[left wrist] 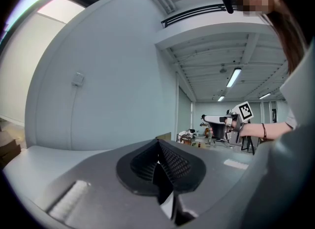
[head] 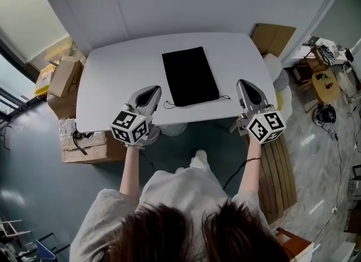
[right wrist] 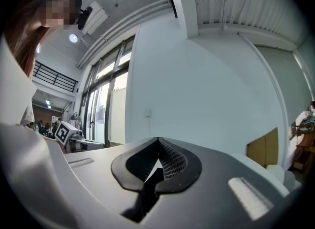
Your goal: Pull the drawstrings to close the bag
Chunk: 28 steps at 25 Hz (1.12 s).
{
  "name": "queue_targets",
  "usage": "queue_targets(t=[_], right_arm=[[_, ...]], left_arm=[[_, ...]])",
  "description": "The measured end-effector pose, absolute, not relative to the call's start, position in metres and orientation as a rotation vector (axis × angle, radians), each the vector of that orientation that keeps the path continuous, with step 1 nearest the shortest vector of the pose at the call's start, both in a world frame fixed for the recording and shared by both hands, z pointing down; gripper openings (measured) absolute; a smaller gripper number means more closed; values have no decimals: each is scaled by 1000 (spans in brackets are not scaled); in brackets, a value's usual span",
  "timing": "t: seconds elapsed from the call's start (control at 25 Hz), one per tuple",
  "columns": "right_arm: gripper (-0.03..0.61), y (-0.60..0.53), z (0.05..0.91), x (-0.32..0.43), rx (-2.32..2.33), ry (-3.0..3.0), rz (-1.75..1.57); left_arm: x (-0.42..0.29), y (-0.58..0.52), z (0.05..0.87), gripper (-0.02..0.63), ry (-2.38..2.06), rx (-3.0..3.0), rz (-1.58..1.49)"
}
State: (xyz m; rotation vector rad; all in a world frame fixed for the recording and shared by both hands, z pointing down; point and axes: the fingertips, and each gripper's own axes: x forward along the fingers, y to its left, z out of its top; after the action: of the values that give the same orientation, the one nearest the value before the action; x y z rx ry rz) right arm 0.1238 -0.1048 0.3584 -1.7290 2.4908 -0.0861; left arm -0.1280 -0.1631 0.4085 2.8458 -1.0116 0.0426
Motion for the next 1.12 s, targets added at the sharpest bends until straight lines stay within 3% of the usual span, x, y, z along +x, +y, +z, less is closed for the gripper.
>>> queue_targets(t=[1.12], right_arm=[[14, -220, 402, 160, -1300, 2871, -323]], left_arm=[[-89, -206, 444, -6, -1302, 2697, 241]])
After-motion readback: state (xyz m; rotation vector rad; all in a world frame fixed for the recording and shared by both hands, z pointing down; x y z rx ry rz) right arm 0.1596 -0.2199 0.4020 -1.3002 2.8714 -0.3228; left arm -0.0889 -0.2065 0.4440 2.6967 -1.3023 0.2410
